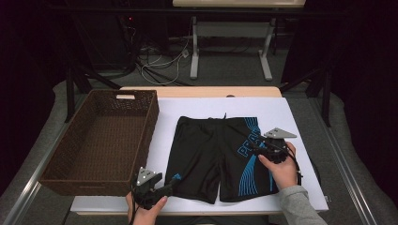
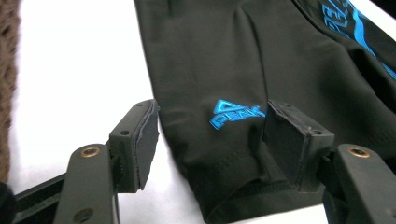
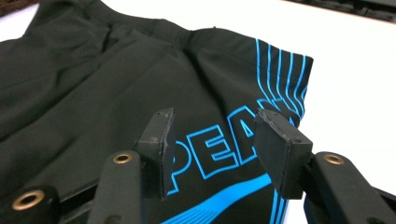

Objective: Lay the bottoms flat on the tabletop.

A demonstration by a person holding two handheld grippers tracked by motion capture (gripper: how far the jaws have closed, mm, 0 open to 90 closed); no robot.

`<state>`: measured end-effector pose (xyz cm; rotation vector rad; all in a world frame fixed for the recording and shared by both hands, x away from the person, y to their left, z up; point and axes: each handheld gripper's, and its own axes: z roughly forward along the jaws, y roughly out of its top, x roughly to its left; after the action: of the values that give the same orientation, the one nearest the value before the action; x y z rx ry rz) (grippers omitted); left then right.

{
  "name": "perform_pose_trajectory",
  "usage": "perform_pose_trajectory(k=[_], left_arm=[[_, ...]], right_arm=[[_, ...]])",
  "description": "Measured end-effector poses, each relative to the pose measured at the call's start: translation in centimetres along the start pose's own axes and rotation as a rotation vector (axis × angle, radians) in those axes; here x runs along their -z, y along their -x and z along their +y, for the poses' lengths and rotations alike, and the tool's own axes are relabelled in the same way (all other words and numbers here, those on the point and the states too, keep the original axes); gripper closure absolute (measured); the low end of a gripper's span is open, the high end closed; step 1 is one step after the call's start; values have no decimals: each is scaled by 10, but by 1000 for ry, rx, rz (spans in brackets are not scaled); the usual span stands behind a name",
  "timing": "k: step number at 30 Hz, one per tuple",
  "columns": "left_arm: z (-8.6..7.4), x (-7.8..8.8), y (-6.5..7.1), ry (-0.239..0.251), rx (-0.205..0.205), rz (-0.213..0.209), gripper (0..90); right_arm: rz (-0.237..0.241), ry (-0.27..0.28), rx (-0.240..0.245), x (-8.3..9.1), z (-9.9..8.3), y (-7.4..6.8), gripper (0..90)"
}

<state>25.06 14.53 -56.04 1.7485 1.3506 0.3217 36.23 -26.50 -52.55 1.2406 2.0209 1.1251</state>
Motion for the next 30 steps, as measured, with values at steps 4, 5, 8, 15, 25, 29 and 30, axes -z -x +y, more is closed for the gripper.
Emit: perform_pose_trajectory(k=[4, 5, 8, 15, 25, 29, 30], left_arm=[[-2, -3, -2, -20, 23, -8, 392], [-2, -4, -2, -35, 23, -9, 395], [-3, -5, -4, -60, 21, -22, 410], [-3, -5, -3, -92, -36, -24, 502], [-3, -5, -1, -96, -45, -32, 492], [-3, -5, -1, -96, -50, -32, 486], [-3, -5, -1, -96, -52, -31, 485]], right_arm=[[19, 11, 1, 2, 2, -4, 478], [26, 12, -1, 3, 2, -5, 475], [68, 1, 5, 6, 4, -10, 461], [184, -12, 102, 11, 5, -58, 441], [348, -17, 187, 24, -10, -121, 464], [393, -29, 195, 27, -18, -135, 467], [401, -30, 197, 28, -20, -139, 467]])
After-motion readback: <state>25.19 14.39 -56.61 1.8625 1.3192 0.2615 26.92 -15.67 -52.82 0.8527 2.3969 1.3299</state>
